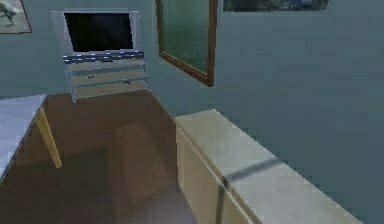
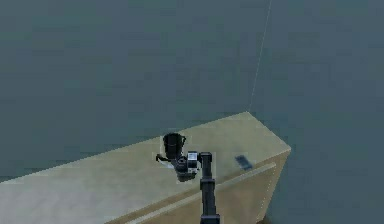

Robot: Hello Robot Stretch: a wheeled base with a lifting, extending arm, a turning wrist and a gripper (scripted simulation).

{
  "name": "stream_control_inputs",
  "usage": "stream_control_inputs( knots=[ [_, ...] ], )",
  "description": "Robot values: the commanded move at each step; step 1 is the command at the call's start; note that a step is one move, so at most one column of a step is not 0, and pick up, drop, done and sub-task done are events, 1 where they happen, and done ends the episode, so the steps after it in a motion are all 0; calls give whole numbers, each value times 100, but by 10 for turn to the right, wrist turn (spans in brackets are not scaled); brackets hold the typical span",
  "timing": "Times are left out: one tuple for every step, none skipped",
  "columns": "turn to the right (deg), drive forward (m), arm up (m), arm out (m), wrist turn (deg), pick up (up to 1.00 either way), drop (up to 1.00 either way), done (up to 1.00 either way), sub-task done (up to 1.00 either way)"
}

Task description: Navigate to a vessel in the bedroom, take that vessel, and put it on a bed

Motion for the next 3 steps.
stream_control_inputs(
  knots=[
    [0, 0, 0, 0, 0, 100, 0, 0, 0],
    [0, 0, 10, 0, 0, 0, 0, 0, 0],
    [0, 0, 30, 0, 0, 0, 0, 0, 0]
  ],
)
